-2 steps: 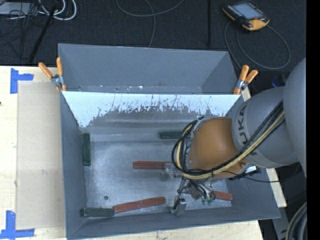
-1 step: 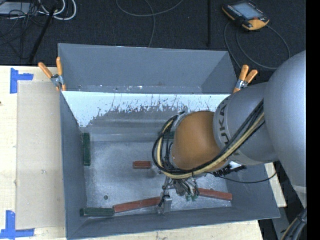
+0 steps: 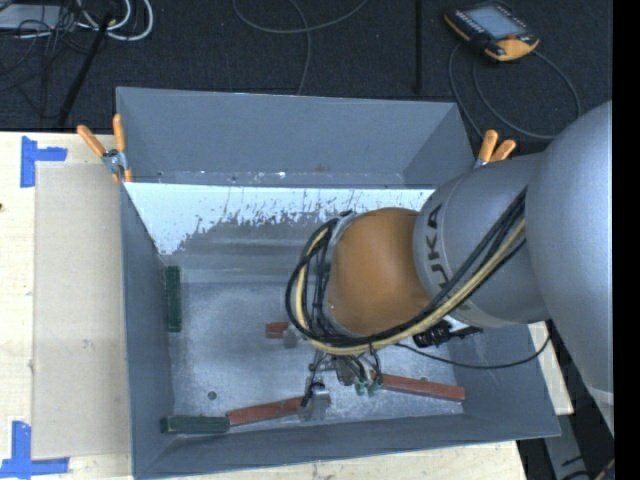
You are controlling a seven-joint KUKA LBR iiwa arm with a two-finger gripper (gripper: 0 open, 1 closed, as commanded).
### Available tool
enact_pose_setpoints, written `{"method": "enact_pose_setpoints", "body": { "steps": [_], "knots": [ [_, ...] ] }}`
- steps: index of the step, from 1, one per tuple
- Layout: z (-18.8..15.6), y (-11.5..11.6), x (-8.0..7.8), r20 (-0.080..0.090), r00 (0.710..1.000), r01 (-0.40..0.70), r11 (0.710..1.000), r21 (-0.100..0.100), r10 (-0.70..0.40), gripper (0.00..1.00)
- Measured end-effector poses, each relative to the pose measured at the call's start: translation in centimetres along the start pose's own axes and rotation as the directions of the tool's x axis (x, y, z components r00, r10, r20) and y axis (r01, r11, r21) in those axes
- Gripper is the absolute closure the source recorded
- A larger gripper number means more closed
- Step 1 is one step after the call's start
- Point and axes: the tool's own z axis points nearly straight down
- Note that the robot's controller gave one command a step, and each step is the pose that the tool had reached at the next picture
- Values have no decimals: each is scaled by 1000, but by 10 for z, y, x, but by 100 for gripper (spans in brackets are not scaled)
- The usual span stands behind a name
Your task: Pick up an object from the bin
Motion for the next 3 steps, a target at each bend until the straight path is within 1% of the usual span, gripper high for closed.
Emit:
{"method": "enact_pose_setpoints", "body": {
  "steps": [1,2,3],
  "knots": [
    [36,27,8,-2,977,214,977,2,-214,100],
    [36,27,8,-2,977,214,977,2,-214,100],
    [-158,24,1,8,987,160,987,2,-160,100]
  ]
}}
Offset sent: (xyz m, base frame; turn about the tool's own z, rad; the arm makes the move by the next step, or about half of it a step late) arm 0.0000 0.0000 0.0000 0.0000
